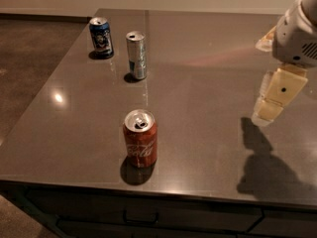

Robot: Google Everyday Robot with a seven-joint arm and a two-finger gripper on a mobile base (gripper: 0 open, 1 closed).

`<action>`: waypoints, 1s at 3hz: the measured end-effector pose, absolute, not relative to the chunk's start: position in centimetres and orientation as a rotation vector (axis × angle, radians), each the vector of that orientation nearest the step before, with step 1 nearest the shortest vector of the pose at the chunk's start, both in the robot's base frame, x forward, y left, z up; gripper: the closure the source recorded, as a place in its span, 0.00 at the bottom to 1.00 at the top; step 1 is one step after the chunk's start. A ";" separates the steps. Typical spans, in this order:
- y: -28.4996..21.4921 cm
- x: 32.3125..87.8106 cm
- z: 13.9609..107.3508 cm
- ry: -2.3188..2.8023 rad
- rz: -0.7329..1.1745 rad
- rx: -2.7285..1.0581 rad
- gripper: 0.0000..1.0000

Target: Move redbull can near coke can

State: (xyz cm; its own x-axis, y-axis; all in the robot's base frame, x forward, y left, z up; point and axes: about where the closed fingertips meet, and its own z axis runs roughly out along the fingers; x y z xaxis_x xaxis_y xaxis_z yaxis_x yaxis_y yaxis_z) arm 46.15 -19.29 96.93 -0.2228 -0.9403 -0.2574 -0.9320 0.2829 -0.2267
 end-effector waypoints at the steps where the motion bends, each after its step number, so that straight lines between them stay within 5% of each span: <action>1: -17.1 49.8 96.1 2.220 -0.043 -1.636 0.00; 3: -13.0 57.1 95.2 2.234 0.020 -1.424 0.00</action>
Offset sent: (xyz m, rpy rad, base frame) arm 0.1245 0.0544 -0.0212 0.1043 -0.0678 -0.1999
